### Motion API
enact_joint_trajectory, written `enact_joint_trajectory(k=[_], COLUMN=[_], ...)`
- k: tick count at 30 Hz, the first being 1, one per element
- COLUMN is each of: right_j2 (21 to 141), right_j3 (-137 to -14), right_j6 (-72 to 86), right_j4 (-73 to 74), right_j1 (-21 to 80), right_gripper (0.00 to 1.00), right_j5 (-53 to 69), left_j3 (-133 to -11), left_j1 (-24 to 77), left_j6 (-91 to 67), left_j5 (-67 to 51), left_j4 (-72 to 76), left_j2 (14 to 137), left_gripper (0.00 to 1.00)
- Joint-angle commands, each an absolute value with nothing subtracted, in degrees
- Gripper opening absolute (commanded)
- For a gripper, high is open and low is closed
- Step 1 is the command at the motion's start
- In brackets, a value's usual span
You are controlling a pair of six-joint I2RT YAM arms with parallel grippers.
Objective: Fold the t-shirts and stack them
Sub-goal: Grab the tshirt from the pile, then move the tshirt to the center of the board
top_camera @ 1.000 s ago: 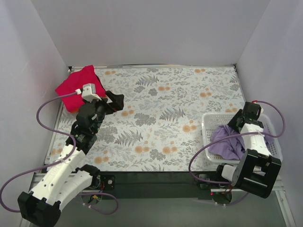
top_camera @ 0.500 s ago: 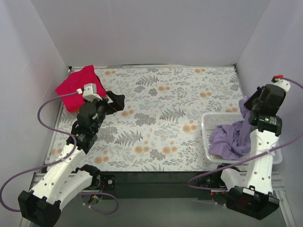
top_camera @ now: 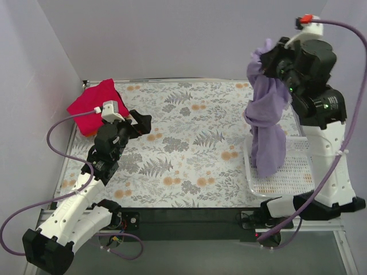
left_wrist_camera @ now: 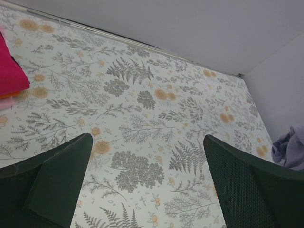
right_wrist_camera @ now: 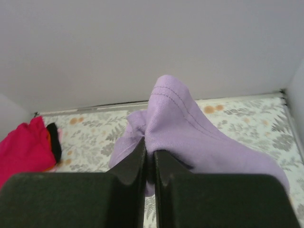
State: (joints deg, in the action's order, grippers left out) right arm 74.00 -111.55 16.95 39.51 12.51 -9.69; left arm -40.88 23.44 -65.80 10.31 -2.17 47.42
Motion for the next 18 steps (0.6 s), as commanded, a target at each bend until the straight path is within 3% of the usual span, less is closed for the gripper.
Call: enact_joint_trajectory(k=[1,6,12,18], right_j2=[81.9,97.1,95.6,98.7], right_j3=[-121.3,-140.8,-133.5,-138.2], right_j6=[11.8,4.1,1.0,-2.6], right_j4=[37.9,36.4,20.7,14.1], right_j1=[26.0,39.2,45.0,49.7], right_gripper=[0.01,0.01,0.01,0.01], right_j5=[-15.3,-24.5,-21.5,-16.5], left_j3=[-41.7,-41.9,-41.6,-41.7], left_j1=[23.6,23.6,23.6,23.6], left_j6=[-64.9,-64.8,-64.9,-64.7], left_j5=[11.3,11.3,11.4,12.0], left_j4=[-2.5,-2.5,-1.9,-2.0], left_j2=[47.1,48.1,48.6,49.0], left_gripper=[0.97,0.97,0.97,0.97])
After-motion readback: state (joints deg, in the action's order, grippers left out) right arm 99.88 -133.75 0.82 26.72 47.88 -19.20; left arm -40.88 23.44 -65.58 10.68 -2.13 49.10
